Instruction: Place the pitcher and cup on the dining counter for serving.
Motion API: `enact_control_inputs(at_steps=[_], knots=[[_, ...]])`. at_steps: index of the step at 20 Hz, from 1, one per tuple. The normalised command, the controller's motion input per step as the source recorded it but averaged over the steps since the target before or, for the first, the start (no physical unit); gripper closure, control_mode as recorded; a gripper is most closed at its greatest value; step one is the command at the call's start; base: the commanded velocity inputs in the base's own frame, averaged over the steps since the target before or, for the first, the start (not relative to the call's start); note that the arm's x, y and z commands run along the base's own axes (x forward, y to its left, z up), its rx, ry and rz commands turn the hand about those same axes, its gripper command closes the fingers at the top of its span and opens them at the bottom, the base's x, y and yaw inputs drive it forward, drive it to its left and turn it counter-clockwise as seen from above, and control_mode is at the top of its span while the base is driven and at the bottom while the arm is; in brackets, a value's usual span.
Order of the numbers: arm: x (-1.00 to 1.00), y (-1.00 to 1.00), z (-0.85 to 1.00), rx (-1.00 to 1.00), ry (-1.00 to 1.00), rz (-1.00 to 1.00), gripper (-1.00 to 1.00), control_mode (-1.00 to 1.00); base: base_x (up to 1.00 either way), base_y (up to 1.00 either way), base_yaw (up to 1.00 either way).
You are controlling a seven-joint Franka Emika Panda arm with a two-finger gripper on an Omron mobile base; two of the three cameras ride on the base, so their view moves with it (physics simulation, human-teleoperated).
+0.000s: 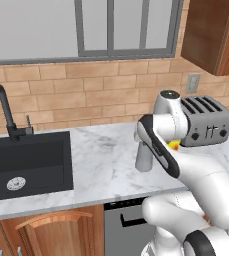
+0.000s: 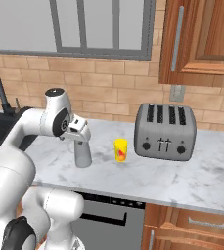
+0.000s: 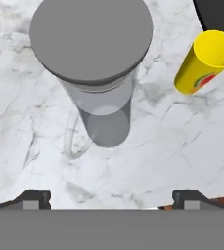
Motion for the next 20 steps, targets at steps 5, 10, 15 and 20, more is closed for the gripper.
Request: enact_control_inputs(at_steps=[5,10,15,20], knots=[[0.03,0.25,-0.05,0.0,0.0,-0.13,-1.0,-1.0,0.0,0.0,0.0],[0.14,0.22,0.0,-0.02,0.03,-0.14,-1.0,-1.0,0.0,0.0,0.0],[0.28,0.11,-0.09,-0.05,0.03,-0.16,-1.0,-1.0,0.0,0.0,0.0],[0.31,0.0,-0.19,-0.05,0.02,-0.16,-1.0,-1.0,0.0,0.0,0.0]])
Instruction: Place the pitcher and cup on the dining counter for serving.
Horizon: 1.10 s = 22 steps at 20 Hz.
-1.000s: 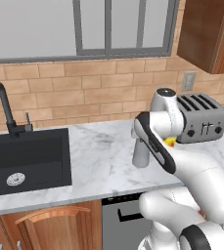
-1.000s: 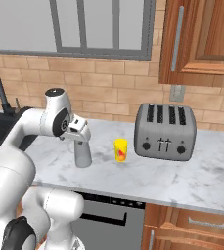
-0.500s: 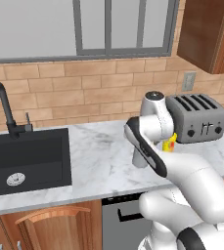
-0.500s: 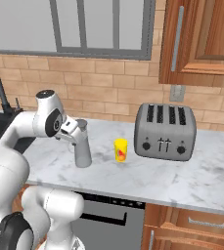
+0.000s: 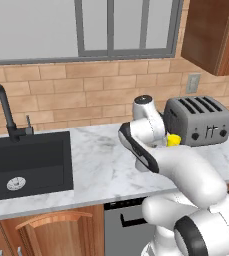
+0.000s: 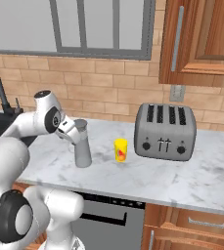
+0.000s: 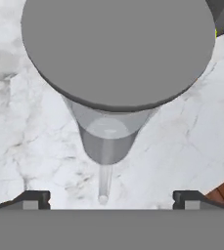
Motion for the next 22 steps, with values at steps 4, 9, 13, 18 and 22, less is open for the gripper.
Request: enact_control_inputs(at_steps=[4,9,13,18,22], knots=[[0.23,0.0,-0.14,-0.04,0.05,-0.12,-1.0,-1.0,0.0,0.0,0.0],[0.22,0.0,-0.16,-0.05,0.06,-0.11,-1.0,-1.0,0.0,0.0,0.0],[0.24,0.0,-0.18,-0.06,0.05,-0.1,-1.0,-1.0,0.0,0.0,0.0],[0.21,0.04,-0.1,-0.04,0.02,-0.07,-1.0,-1.0,0.0,0.0,0.0],[0.07,0.04,-0.19,-0.02,0.0,-0.06,-1.0,-1.0,0.0,0.0,0.0]])
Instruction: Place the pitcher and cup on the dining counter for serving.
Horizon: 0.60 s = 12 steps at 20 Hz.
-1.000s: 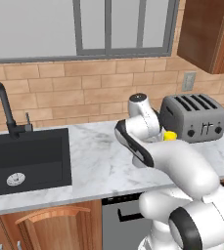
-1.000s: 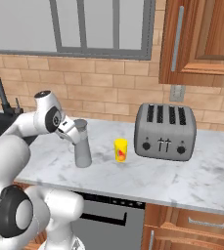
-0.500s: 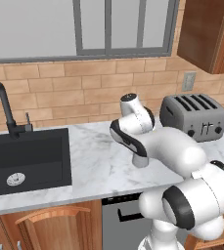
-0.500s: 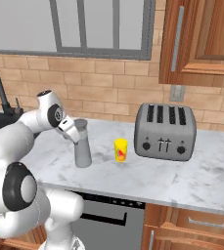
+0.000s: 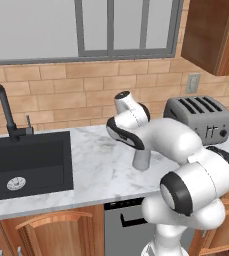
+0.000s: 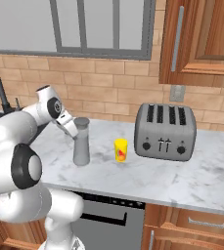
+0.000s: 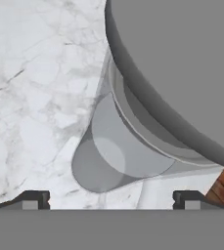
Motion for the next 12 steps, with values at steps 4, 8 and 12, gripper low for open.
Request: enact_control_inputs(at_steps=[4,8,12], knots=[[-0.05,0.0,-0.42,-0.02,0.0,-0.07,1.0,-1.0,0.0,0.0,0.0],[-0.03,0.0,-0.28,0.0,0.0,-0.07,1.0,-1.0,0.0,0.0,0.0],[0.0,-0.04,-0.07,0.0,0.0,-0.04,1.0,-1.0,0.0,0.0,0.0]])
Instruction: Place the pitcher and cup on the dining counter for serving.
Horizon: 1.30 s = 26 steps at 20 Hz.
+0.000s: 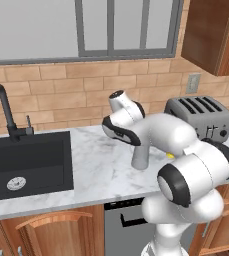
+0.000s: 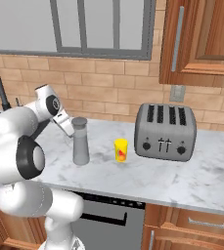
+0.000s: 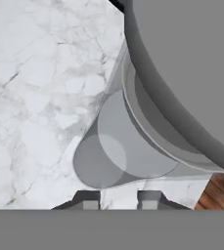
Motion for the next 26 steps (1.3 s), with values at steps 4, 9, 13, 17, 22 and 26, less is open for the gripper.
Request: enact_control_inputs(at_steps=[4,9,13,17,22,26], knots=[[0.0,0.0,0.0,0.0,0.03,-0.01,1.0,-1.0,0.0,0.0,0.0],[-0.05,0.0,0.0,0.0,-0.02,0.0,1.0,-1.0,0.0,0.0,0.0],[-0.19,0.0,0.14,0.0,-0.26,0.01,1.0,-1.0,0.0,0.0,0.0],[-0.31,0.0,0.59,-0.03,-0.36,0.1,1.0,-1.0,0.0,0.0,0.0],[-0.24,0.0,0.86,-0.01,-0.3,0.12,1.0,-1.0,0.0,0.0,0.0],[-0.2,-0.12,0.86,0.0,-0.25,0.2,1.0,-1.0,0.0,0.0,0.0]])
